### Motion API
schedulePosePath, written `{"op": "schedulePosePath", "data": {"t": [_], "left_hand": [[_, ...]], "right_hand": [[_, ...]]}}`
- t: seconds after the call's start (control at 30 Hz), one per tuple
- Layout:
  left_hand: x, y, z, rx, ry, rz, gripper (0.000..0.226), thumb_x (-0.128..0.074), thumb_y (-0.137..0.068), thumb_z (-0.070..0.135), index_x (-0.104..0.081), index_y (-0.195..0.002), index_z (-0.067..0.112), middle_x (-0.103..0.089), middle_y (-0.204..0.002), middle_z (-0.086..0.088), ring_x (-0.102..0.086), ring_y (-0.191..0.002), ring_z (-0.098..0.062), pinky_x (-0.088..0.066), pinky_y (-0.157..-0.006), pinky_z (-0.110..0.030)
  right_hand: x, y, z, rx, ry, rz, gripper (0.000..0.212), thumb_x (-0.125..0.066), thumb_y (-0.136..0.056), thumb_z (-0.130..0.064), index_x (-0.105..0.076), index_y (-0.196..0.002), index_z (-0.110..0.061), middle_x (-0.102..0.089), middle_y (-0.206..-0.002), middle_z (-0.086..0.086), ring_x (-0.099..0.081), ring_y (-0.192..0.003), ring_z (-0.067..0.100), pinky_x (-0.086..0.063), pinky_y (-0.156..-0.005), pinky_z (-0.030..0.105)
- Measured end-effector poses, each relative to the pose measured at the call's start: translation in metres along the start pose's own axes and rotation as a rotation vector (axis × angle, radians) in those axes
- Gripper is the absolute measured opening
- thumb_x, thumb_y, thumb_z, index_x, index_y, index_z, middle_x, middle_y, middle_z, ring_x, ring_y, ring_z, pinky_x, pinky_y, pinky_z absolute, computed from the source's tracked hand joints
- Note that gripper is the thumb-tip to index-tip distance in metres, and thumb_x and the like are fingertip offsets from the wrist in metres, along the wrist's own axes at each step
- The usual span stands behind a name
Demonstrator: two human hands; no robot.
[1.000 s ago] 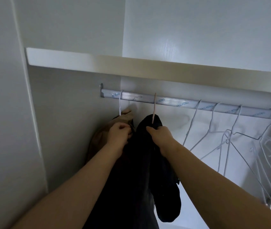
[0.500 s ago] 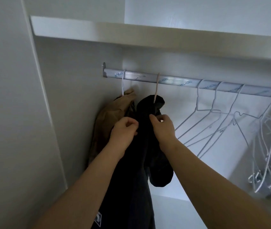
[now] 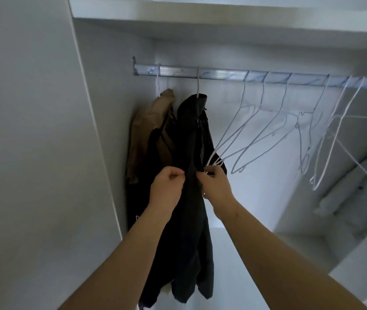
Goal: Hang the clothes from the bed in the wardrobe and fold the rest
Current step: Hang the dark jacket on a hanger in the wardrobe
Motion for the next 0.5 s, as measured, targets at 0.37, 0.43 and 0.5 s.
{"op": "schedulePosePath", "data": {"t": [0.37, 0.43, 0.5], "left_hand": [[-0.028, 0.224, -0.099, 0.248, -0.031, -0.014, 0.018, -0.05, -0.093, 0.012, -0.057, -0.082, 0.025, -0.063, -0.085, 0.002, -0.061, -0.073, -0.01, -0.046, -0.062, -0.02], [-0.039, 0.277, -0.124, 0.32, -0.059, -0.069, 0.013, -0.05, -0.093, 0.011, -0.057, -0.087, 0.02, -0.062, -0.085, 0.0, -0.06, -0.073, -0.011, -0.046, -0.059, -0.019], [-0.043, 0.321, -0.14, 0.371, -0.074, -0.129, 0.007, -0.05, -0.094, 0.013, -0.056, -0.093, 0.017, -0.06, -0.083, 0.0, -0.058, -0.071, -0.01, -0.044, -0.058, -0.017]], "right_hand": [[0.076, 0.217, 0.122, -0.3, 0.02, -0.05, 0.012, -0.048, -0.094, -0.02, -0.051, -0.082, -0.021, -0.058, -0.079, 0.001, -0.056, -0.067, 0.014, -0.048, -0.059, 0.022], [0.096, 0.266, 0.153, -0.371, 0.034, -0.041, 0.012, -0.048, -0.095, -0.019, -0.051, -0.083, -0.021, -0.059, -0.081, 0.002, -0.056, -0.068, 0.014, -0.047, -0.06, 0.021], [0.11, 0.313, 0.178, -0.446, 0.03, -0.041, 0.012, -0.048, -0.095, -0.019, -0.051, -0.083, -0.019, -0.059, -0.083, 0.003, -0.056, -0.07, 0.014, -0.047, -0.063, 0.021]]}}
Point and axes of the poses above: each hand's wrist, its own y-axis away from the middle knuckle, its own x-axis out of the back of the hand, z = x × y, the point moved 8 cm from there along -y, towards the middle knuckle
